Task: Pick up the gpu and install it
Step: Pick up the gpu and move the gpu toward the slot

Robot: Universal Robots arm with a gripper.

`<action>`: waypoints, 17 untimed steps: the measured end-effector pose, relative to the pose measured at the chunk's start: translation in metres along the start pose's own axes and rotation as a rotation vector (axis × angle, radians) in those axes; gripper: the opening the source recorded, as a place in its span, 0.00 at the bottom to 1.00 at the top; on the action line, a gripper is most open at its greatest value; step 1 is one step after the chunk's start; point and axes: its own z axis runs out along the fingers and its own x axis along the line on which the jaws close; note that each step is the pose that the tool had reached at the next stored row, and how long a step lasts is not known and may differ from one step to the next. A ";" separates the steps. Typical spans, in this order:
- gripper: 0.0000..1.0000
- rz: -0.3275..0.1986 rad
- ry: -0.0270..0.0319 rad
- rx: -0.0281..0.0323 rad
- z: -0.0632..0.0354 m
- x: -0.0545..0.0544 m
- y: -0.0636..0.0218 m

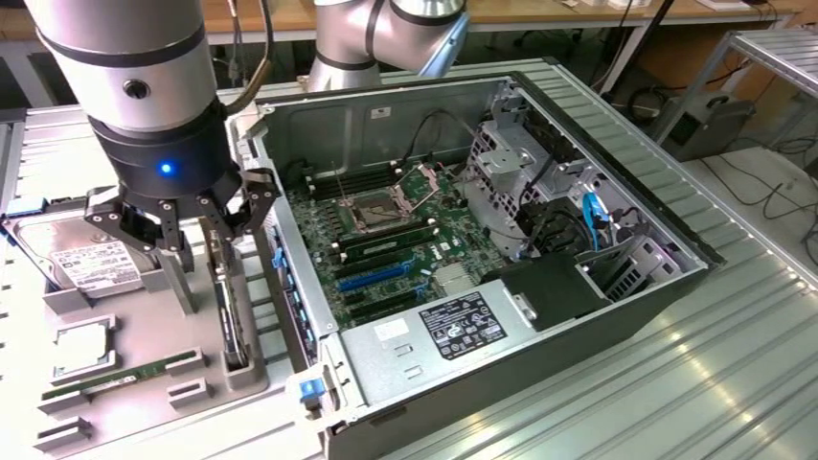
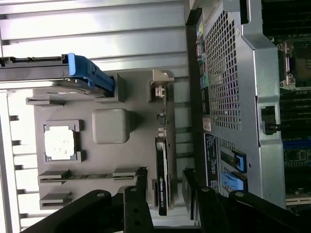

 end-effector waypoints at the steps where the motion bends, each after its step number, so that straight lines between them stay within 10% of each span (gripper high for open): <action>1: 0.42 0.000 0.0002 0.0001 0.0017 0.000 -0.0001; 17: 0.42 0.000 0.0002 0.0000 0.0321 0.000 -0.0012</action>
